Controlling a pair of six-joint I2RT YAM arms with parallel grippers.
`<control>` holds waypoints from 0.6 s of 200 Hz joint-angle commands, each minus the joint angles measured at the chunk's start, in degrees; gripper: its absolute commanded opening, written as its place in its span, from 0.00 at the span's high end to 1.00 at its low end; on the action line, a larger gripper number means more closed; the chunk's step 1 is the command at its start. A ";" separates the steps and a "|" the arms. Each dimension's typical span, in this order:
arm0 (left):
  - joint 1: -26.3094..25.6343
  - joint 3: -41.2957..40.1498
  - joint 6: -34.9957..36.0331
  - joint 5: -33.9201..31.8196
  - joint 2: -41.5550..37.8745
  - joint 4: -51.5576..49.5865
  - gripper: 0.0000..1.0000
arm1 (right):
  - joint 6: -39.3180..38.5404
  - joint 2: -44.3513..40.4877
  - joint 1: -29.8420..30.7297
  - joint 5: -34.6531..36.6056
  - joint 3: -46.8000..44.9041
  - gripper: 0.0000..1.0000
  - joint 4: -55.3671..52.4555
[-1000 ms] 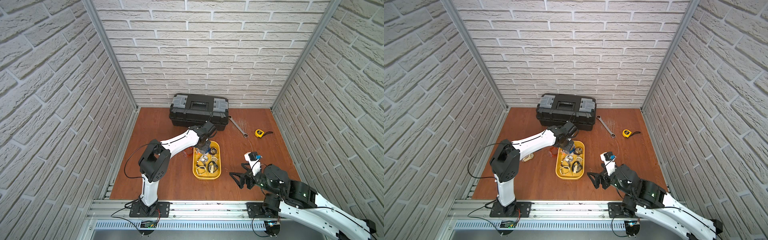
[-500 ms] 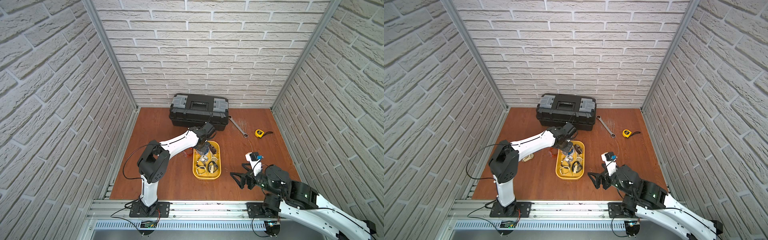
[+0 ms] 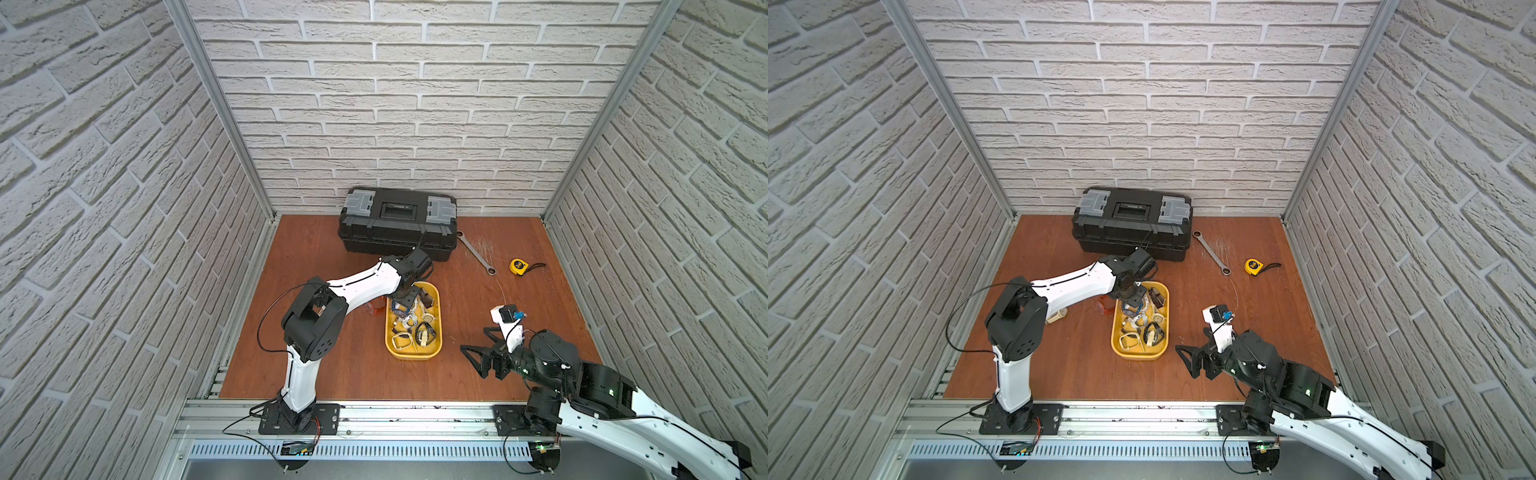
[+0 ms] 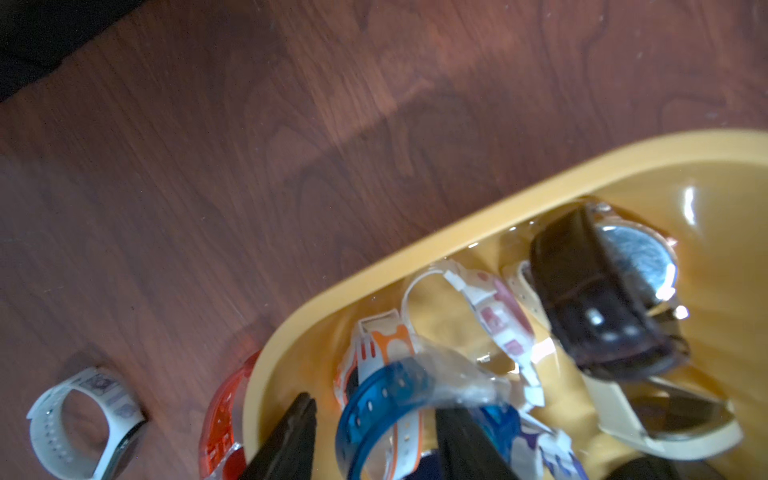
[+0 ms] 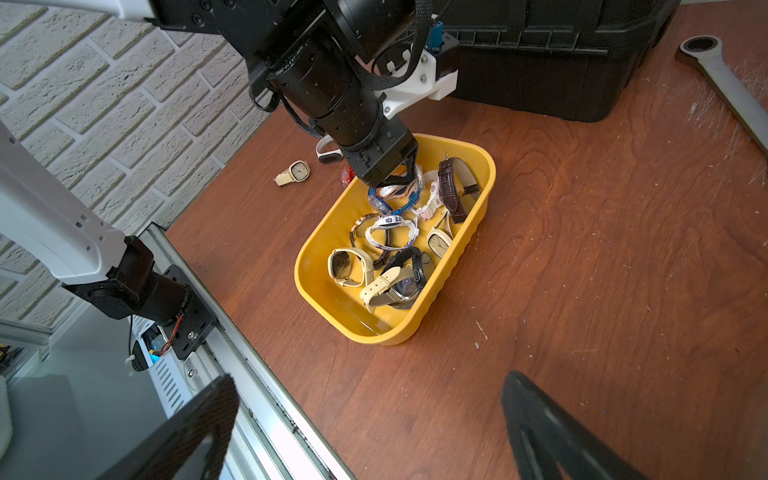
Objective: Put the watch into the storage box
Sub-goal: Place the watch in the storage box.
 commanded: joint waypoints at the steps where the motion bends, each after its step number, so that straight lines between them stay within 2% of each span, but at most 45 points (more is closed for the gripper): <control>1: -0.71 0.39 -0.38 -1.74 -4.32 -0.38 0.45 | 0.36 0.59 0.30 0.38 -0.47 0.00 2.36; 22: -0.91 0.85 -0.61 -1.82 -7.02 -1.41 0.42 | 0.35 1.36 0.26 0.09 -0.56 0.00 3.30; 72: 1.19 -1.78 -2.74 -0.42 -16.93 -0.69 0.22 | 0.10 7.14 0.28 -2.07 -0.46 0.00 8.38; 88: 3.70 -5.39 -4.60 3.60 -22.33 1.83 0.13 | 0.12 10.32 0.26 -2.37 0.09 0.00 9.97; 107: 9.17 -11.07 -7.75 10.66 -29.39 4.43 0.03 | -0.03 15.04 0.30 -4.04 1.21 0.00 12.43; 120: 13.77 -15.49 -9.58 14.51 -33.27 5.57 0.02 | -0.06 18.78 0.24 -5.82 1.89 0.00 15.44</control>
